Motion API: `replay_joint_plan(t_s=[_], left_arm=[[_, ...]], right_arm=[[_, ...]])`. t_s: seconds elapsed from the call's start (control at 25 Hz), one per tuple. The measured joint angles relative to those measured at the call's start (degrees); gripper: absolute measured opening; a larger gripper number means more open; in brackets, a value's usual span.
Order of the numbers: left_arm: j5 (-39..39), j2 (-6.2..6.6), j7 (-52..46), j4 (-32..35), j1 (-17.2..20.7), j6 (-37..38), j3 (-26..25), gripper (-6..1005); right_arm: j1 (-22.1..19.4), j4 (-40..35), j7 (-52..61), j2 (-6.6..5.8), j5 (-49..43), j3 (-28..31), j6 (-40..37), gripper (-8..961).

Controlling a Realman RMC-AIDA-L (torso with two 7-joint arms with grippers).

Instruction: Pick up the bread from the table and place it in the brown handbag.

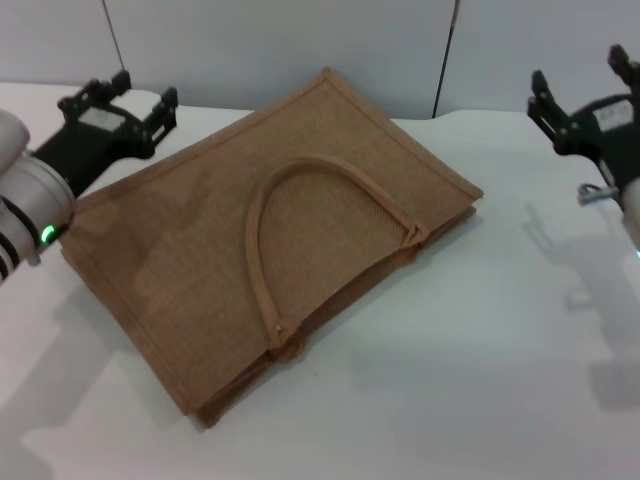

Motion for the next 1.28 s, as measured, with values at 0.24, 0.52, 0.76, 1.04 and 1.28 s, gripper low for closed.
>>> replay_joint_plan(t_s=[0.24, 0.52, 0.76, 1.04, 1.28], left_arm=[[-5.0, -0.03, 4.0, -5.0, 0.0, -3.4, 4.4, 629], [-6.4, -0.05, 5.8, -7.0, -0.1, -5.1, 6.0, 564], [-6.9, 0.04, 5.9, -7.1, -0.1, -5.2, 6.0, 521], [-7.0, 0.07, 5.9, -7.1, -0.3, -5.2, 6.0, 522], [-7.2, 0.07, 5.5, -7.2, -0.4, -5.2, 6.0, 521]], right_arm=[[-1.4, 5.5, 8.2, 0.17, -0.1, -2.1, -4.2, 884], [-1.0, 10.1, 15.0, 0.20, -0.4, -2.3, -3.8, 884], [-0.6, 11.6, 15.6, 0.05, -0.5, -2.4, -3.7, 884], [0.5, 12.5, 15.8, 0.13, -0.1, -2.4, -1.5, 884], [0.6, 12.4, 15.9, 0.10, -0.1, -2.1, -1.5, 884]])
